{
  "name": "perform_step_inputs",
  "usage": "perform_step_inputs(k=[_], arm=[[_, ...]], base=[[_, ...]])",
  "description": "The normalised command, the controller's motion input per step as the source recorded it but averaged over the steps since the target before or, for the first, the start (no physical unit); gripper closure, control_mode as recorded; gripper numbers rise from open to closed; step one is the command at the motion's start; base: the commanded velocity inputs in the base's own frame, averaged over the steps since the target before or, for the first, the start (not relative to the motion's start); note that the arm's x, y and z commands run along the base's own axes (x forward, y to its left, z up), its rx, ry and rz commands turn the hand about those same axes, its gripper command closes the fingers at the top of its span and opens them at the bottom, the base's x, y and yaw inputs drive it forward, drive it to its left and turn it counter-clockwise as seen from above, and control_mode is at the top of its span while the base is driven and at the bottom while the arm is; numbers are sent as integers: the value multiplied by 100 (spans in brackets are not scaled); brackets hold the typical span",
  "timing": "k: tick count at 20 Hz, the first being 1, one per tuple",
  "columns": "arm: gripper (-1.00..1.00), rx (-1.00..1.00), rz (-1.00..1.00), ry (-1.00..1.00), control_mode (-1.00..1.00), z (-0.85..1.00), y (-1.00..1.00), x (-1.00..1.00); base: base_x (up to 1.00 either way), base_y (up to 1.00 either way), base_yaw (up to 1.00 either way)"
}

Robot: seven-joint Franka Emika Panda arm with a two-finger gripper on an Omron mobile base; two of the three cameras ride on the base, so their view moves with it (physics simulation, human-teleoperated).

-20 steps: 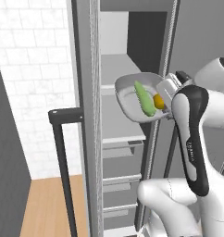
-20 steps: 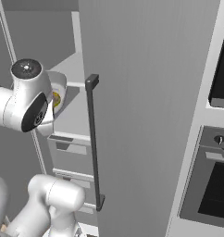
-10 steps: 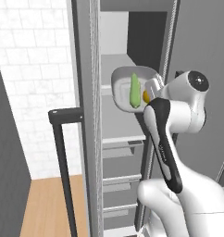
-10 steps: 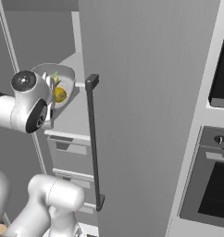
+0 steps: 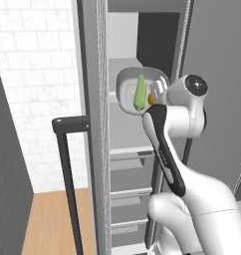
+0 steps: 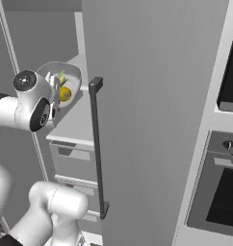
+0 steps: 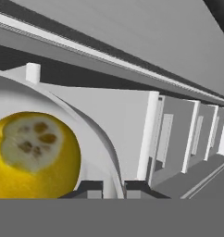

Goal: Take the meat container that has the shrimp and place it on the second highest rack of the freezer. Then take the vegetable container that has the corn and lemon and place it on the highest rack of the freezer.

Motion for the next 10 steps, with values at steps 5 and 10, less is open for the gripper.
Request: perform_step_inputs(k=[5,10], arm=[[100,3,-4,-1,-100,0,8,41],[100,1,0,-17,-100,0,0,48]], base=[[0,0,0],[0,0,0]])
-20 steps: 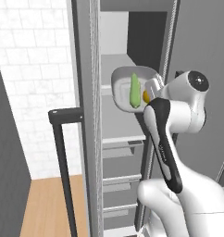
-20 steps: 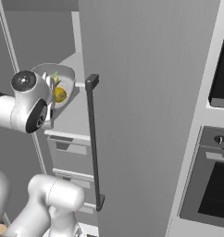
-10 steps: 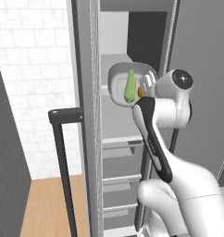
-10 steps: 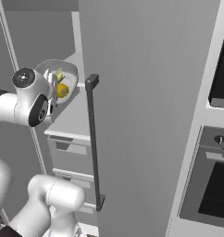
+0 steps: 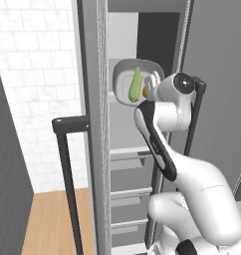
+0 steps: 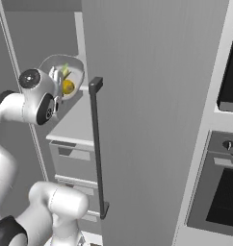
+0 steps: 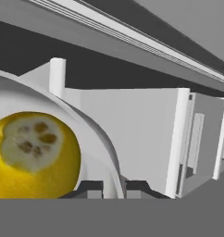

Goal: Take the meat container that has the shrimp and place it on the second highest rack of the freezer. Then take the vegetable container that has the corn and lemon and place it on the highest rack of the freezer.

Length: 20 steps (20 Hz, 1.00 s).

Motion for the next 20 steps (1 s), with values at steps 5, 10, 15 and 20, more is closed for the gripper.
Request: perform_step_inputs(k=[5,10,15,20], arm=[[100,-1,0,-8,-100,2,0,66],[100,0,0,0,-100,7,0,80],[100,0,0,1,-100,37,8,66],[100,0,0,12,-100,54,6,50]], base=[[0,0,0],[0,0,0],[0,0,0],[0,0,0]])
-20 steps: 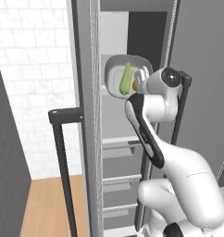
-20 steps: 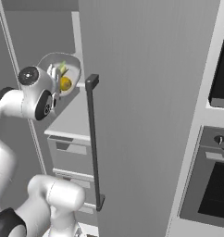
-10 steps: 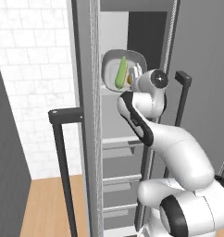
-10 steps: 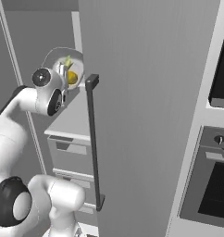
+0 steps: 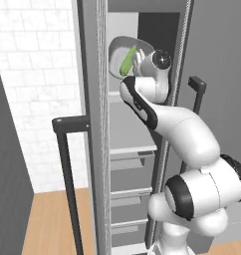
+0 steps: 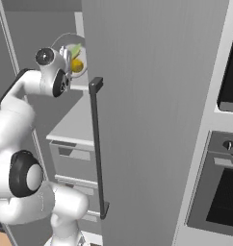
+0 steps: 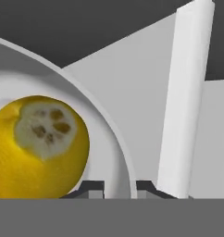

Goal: Take the meat container that has the shrimp and place it on the second highest rack of the freezer. Then take the vegetable container that has the corn and lemon and place it on the highest rack of the freezer.

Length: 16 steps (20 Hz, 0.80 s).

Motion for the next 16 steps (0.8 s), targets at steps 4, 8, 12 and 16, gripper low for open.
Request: perform_step_inputs(k=[4,8,12,16], arm=[[100,7,1,15,-100,43,0,34],[-100,9,2,16,-100,34,0,30],[-100,0,1,2,-100,3,0,2],[-100,-2,4,-1,-100,0,4,-4]], base=[[0,0,0],[0,0,0],[0,0,0],[0,0,0]])
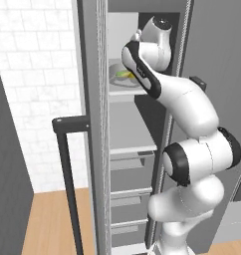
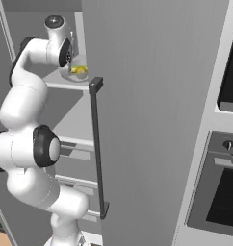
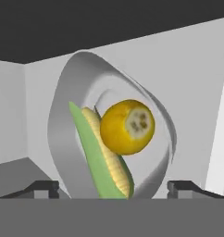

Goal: Take the meat container that has the shrimp and place it on the second highest rack of the freezer. Then take the vegetable container that has the corn and lemon and place it on the highest rack of the freezer.

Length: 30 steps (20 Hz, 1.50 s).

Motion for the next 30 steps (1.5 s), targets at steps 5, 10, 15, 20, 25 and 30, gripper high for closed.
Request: perform_step_inputs(k=[5,10,15,20,25,30], arm=[[-100,3,3,-3,-100,0,4,-87],[-100,20,-1,-9,-100,-50,0,-100],[-100,25,0,-2,-100,-49,0,-100],[-100,9,1,-5,-100,-26,-3,-100],[-100,-4,21,-4,-100,5,-23,-100],[-100,-31,43,1,-100,14,-41,-100]], base=[[0,0,0],[0,0,0],[0,0,0],[0,0,0],[0,0,0],[0,0,0]])
